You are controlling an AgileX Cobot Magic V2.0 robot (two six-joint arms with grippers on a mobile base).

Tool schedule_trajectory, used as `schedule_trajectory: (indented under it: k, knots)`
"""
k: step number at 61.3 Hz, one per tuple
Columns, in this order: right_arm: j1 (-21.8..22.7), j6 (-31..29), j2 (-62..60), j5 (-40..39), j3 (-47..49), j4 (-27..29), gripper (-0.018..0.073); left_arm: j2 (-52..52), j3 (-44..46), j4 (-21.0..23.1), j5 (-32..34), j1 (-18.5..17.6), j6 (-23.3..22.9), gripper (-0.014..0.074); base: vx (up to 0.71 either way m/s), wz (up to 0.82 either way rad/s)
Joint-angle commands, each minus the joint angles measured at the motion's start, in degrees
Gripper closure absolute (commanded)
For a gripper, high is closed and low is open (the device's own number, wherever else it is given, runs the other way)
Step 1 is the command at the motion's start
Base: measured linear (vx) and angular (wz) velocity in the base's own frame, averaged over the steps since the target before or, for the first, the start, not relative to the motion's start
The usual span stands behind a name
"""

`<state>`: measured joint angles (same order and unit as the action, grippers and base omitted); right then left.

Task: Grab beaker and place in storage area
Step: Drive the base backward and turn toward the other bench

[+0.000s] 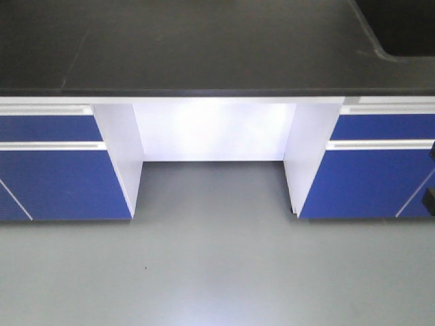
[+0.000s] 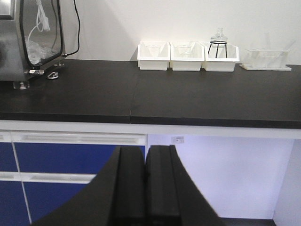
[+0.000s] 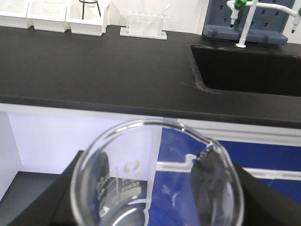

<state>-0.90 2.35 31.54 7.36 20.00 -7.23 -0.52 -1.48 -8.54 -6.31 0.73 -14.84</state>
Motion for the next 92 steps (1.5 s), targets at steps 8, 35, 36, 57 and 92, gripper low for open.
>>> schedule_trajectory:
  k: [8, 35, 36, 57, 92]
  knots:
    - [0.15, -0.03, 0.26, -5.02, 1.71, -0.26, 0.0560, -1.09, -1.25, 0.32, 4.84, -0.36, -0.34, 0.0605, -0.37, -0.04]
    - [0.15, -0.03, 0.26, -5.02, 1.71, -0.26, 0.0560, -1.09, -1.25, 0.32, 4.84, -0.36, -0.34, 0.0605, -0.34, -0.03]
    - [0.15, -0.03, 0.26, -5.02, 1.71, -0.26, 0.0560, -1.09, -1.25, 0.32, 4.84, -0.36, -0.34, 0.0605, -0.32, -0.03]
    - [0.15, -0.03, 0.26, -5.02, 1.71, -0.26, 0.0560, -1.09, -1.25, 0.32, 4.84, -0.36, -0.34, 0.0605, -0.29, -0.04]
    - [0.15, -0.03, 0.26, -5.02, 1.71, -0.26, 0.0560, -1.09, -1.25, 0.32, 4.84, -0.36, -0.34, 0.0605, -0.17, -0.31]
